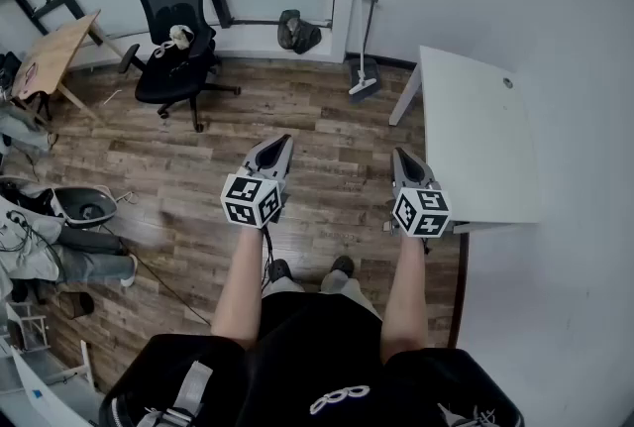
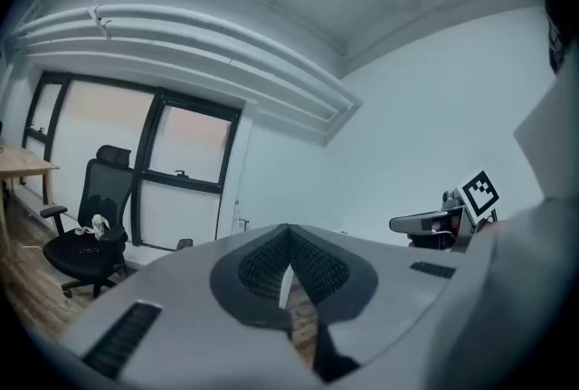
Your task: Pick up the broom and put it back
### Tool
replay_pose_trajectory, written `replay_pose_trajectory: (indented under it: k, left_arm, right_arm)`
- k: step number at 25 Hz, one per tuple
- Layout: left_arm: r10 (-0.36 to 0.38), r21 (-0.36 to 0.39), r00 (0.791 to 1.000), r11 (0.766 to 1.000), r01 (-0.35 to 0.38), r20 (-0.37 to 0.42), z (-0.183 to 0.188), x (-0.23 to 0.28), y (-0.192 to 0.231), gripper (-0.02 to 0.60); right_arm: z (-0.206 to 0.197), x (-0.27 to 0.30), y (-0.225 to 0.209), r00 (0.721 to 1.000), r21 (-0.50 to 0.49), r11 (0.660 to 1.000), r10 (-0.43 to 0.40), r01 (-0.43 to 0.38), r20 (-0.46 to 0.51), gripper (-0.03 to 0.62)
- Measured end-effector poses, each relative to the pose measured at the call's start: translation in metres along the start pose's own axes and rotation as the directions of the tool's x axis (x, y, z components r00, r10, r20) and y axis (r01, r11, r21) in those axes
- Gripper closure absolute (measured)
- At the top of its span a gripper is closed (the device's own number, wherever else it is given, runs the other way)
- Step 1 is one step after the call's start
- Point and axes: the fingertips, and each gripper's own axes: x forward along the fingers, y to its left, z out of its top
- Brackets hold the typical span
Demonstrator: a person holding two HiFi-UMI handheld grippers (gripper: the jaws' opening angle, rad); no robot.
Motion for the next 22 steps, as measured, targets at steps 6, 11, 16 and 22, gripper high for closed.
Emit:
replay_pose_trajectory:
  k: [6,11,16,22]
  left_arm:
    - [-0.027,0.005,1.0,1.0,0.027,-0.008,0.002,-0.048,0.041,0.563]
    - [-0.067,0.005,0.998,0.998,0.067,-0.004,0.001,-0.072,0.061,0.563]
    - [-0.064,-0.001,0.998,0.998,0.064,-0.019,-0.005,-0.08,0.089,0.563]
    - [-0.068,-0.022,0.998,0.997,0.068,-0.018,-0.009,-0.052,0.107,0.563]
  right_arm:
    - [-0.008,0.002,0.069,0.999,-0.009,0.999,-0.039,0.039,0.002,0.569]
    - [-0.018,0.001,0.097,0.996,0.045,0.996,-0.083,0.082,0.031,0.569]
    - [-0.035,0.015,0.12,0.997,0.038,0.996,-0.082,0.082,0.0,0.569]
    - [-0.037,0.05,0.1,0.996,0.051,0.995,-0.091,0.091,-0.016,0.569]
